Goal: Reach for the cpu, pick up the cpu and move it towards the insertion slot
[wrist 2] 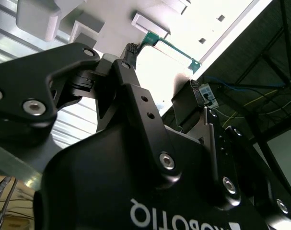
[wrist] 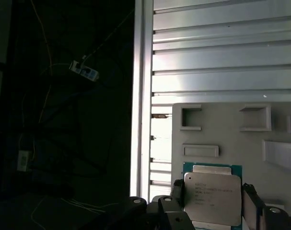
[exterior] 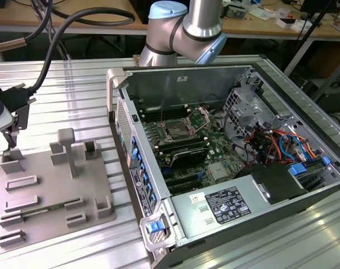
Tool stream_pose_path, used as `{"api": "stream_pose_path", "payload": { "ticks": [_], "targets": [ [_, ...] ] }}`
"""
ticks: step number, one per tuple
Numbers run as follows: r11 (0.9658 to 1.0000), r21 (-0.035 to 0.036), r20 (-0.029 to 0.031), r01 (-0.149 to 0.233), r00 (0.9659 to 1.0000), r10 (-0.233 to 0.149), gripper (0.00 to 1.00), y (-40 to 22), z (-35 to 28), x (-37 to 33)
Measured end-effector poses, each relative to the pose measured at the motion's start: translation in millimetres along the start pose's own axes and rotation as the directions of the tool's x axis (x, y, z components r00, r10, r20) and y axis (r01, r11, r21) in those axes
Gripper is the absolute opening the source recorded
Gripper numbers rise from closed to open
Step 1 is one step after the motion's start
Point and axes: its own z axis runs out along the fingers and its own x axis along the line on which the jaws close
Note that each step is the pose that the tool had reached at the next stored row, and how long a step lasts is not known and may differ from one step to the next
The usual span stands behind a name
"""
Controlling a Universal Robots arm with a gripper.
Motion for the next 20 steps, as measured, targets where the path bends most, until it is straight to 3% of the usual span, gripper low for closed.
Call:
{"api": "stream_pose_path", "payload": {
  "ticks": [15,18,20],
  "targets": [
    [1.0000,-0.0013,-0.0004,0.000,1.0000,0.000,0.55,0.6,-7.6,0.1],
    [1.0000,-0.0055,-0.0014,0.000,1.0000,0.000,0.55,1.6,-20.8,0.1],
    [1.0000,-0.0060,-0.0014,0.000,1.0000,0.000,0.55,1.7,-21.6,0.2]
  ]
}}
